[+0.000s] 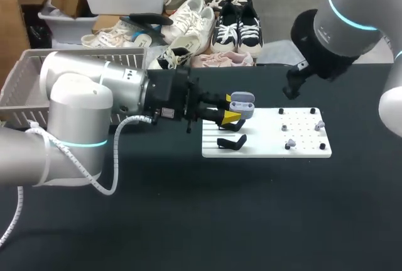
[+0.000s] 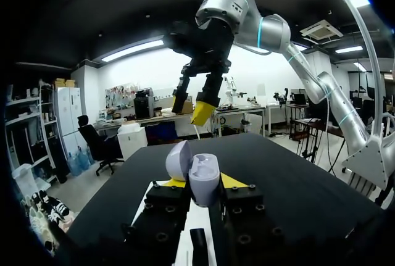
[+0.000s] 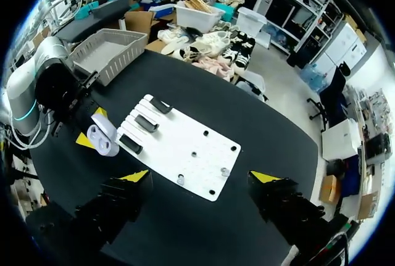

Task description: Pick up each earbud case from the left stands, insert the matching earbuds, close the lid, and place the case in the box.

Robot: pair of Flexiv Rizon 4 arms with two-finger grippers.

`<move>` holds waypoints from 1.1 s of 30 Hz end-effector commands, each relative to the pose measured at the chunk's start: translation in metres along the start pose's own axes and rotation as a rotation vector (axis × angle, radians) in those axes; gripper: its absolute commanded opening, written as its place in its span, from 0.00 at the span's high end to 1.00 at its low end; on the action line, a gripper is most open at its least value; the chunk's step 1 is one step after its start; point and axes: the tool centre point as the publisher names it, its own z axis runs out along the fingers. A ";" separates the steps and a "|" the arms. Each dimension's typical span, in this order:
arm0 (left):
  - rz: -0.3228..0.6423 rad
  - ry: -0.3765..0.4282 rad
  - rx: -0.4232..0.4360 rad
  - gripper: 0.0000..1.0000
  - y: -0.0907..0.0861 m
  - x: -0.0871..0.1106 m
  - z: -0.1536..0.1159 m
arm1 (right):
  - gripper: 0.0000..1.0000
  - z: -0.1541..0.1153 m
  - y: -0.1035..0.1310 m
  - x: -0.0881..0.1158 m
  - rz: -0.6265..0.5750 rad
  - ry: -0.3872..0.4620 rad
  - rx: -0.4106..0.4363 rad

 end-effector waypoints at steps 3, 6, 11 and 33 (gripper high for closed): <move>0.000 0.001 0.001 1.00 0.000 0.000 0.000 | 0.00 0.019 -0.014 0.015 -0.001 0.096 0.030; 0.000 0.001 0.001 1.00 0.000 0.000 0.000 | 0.00 0.033 -0.020 0.023 -0.017 0.143 0.014; 0.000 0.001 0.001 1.00 0.000 0.000 0.000 | 0.00 0.055 -0.029 0.027 -0.044 0.173 0.004; 0.000 0.001 0.001 1.00 0.000 0.000 0.000 | 0.39 0.126 -0.040 0.048 -0.001 0.253 -0.048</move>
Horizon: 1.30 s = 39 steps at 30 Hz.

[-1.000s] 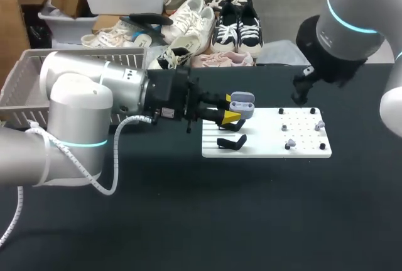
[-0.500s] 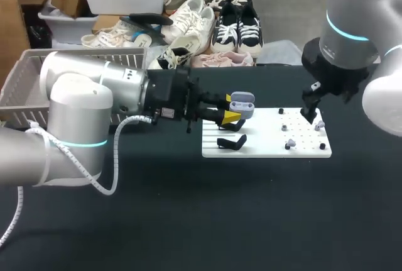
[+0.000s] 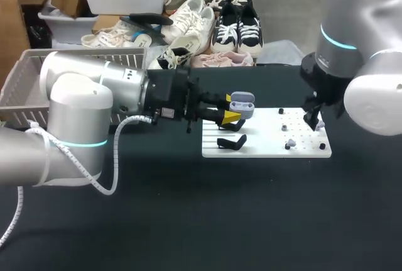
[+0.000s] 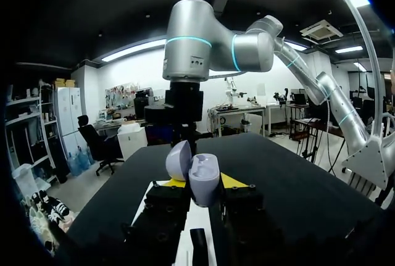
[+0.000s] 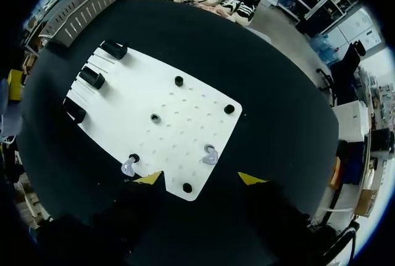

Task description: Pick up each earbud case from the left stands, insert the matching earbuds, close the lid, and place the case in the box.

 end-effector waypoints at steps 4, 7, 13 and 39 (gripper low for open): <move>0.000 0.001 0.001 1.00 0.000 0.000 0.000 | 0.45 0.013 -0.005 -0.002 0.020 -0.012 0.004; 0.000 0.001 0.001 1.00 0.000 0.000 0.000 | 0.51 0.017 -0.007 -0.002 0.031 -0.016 0.006; 0.000 0.001 0.001 1.00 0.000 0.000 0.000 | 0.52 0.024 -0.010 0.000 0.043 -0.007 0.007; 0.000 0.001 0.001 1.00 0.000 0.000 0.000 | 0.66 0.037 -0.012 -0.007 0.041 -0.021 0.022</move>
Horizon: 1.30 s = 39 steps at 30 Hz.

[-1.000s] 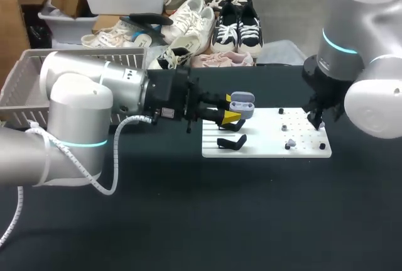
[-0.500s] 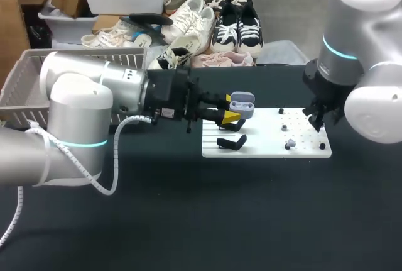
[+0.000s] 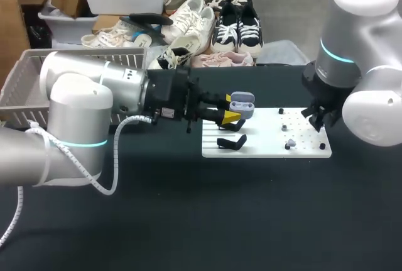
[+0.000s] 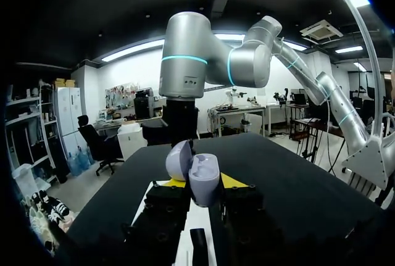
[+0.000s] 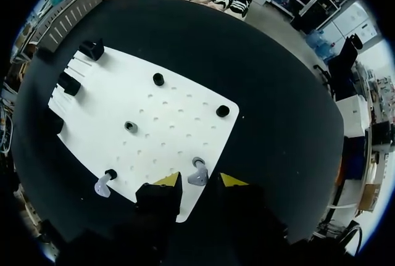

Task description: Pick up each earbud case from the left stands, insert the matching earbuds, close the lid, and place the case in the box.

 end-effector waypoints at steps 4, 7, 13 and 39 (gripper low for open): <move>0.000 0.001 0.001 1.00 0.000 0.000 0.000 | 0.72 0.004 0.000 -0.001 0.003 -0.003 0.010; 0.000 0.001 0.001 1.00 0.000 0.000 0.000 | 0.74 0.004 0.000 -0.001 0.004 -0.002 0.010; 0.000 0.001 0.001 1.00 0.000 0.000 0.000 | 0.72 0.006 0.000 -0.001 0.003 0.005 0.004; 0.000 0.001 0.001 1.00 0.000 0.000 0.000 | 1.00 -0.026 0.003 0.003 -0.044 -0.006 0.054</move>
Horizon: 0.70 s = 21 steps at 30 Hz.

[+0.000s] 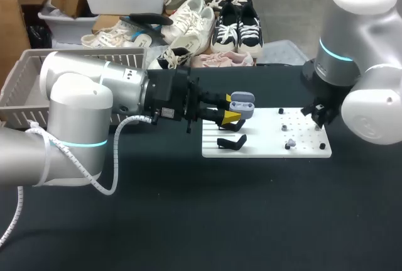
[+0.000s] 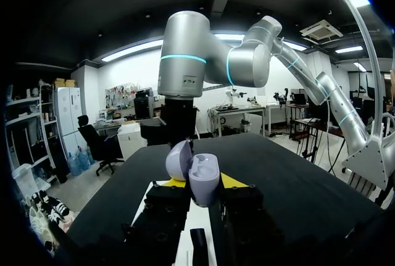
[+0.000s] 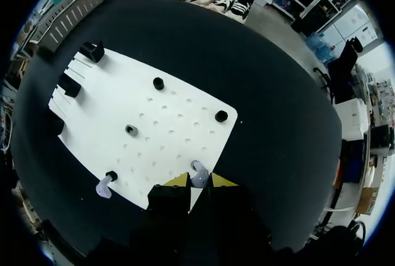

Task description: Pick up each earbud case from the left stands, insert the matching earbuds, close the lid, and place the case in the box.

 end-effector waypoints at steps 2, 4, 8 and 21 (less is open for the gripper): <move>0.000 0.001 0.001 1.00 0.000 0.000 0.000 | 1.00 -0.035 0.006 0.010 -0.026 0.002 0.047; 0.000 0.001 0.001 1.00 0.000 0.000 0.000 | 1.00 -0.049 0.008 0.012 -0.028 -0.003 0.056; 0.000 0.001 0.001 1.00 0.000 0.000 0.000 | 1.00 -0.081 0.016 0.017 -0.024 -0.005 0.064; 0.000 0.001 0.001 1.00 0.000 0.000 0.000 | 1.00 -0.183 0.092 0.023 0.012 -0.031 0.081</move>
